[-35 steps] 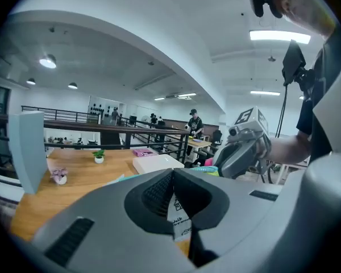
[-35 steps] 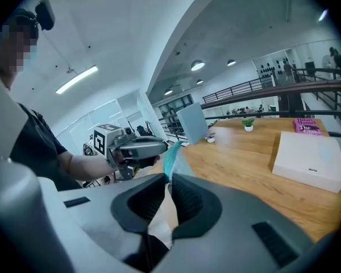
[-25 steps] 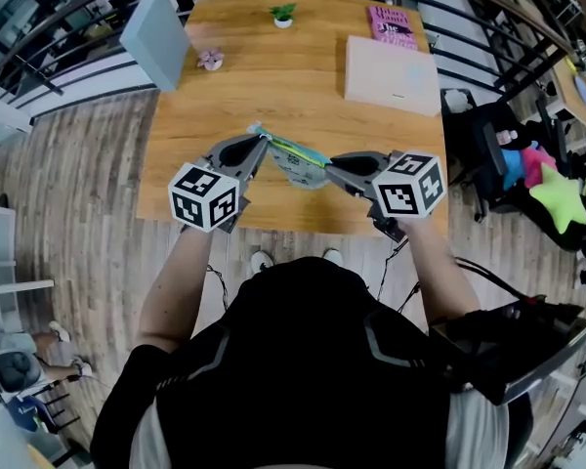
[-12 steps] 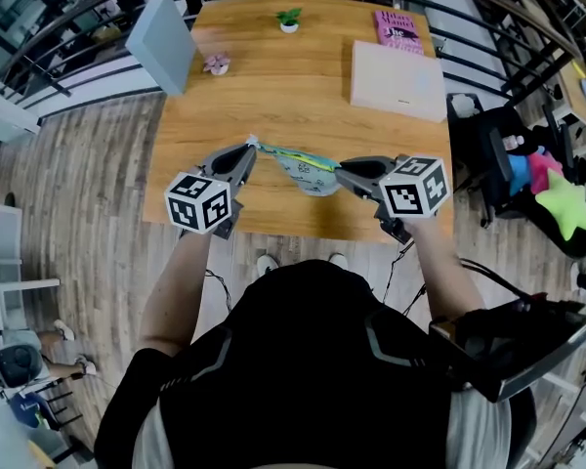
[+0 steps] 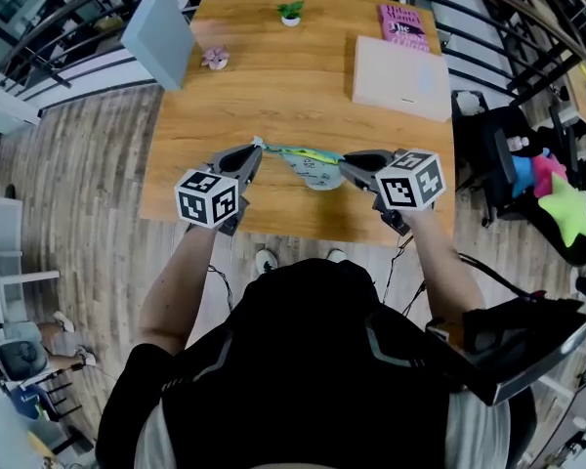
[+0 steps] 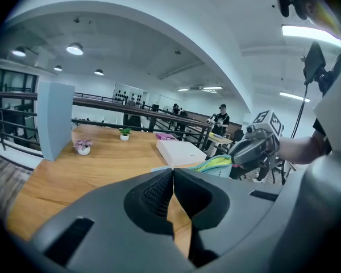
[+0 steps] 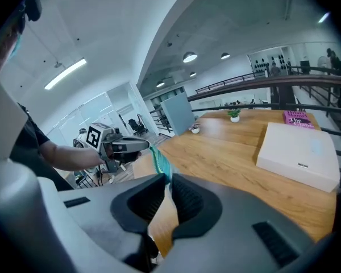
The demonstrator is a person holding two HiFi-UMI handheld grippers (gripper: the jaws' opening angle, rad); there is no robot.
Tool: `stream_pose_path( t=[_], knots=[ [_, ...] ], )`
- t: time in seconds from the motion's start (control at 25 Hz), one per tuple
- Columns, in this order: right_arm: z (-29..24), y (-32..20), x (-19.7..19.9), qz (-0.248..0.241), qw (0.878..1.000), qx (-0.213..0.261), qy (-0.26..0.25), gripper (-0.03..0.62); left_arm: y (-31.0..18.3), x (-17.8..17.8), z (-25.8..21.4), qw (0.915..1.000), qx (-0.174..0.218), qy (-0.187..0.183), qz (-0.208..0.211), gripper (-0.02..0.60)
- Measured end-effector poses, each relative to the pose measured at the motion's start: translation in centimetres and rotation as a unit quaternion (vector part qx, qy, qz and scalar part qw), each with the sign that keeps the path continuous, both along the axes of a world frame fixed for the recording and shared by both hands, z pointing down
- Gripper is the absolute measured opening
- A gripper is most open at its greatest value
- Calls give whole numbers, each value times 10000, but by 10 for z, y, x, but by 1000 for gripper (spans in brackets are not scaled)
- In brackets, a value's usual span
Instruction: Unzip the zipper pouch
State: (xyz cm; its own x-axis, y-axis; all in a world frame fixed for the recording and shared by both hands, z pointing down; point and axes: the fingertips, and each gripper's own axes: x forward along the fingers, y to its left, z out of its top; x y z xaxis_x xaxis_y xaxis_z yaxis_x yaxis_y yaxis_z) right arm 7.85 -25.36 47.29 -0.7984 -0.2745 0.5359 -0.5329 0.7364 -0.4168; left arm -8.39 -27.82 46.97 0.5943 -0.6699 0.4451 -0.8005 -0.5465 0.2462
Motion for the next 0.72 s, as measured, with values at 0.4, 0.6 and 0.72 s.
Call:
stream_pose_path(
  t=[0.4,0.6,0.72],
  knots=[
    [40,-66,29,84,9996,160,221,49,-53,28,37,9995,-126,-147,-268,29],
    [56,-101,40,79,9982,444,392,51,-81,40,43,9984,-118,-55,-554,29],
    [73,-104,42,-51,9974,533,490,51,-81,44,64,9979,-269,-232,-541,29]
  ],
)
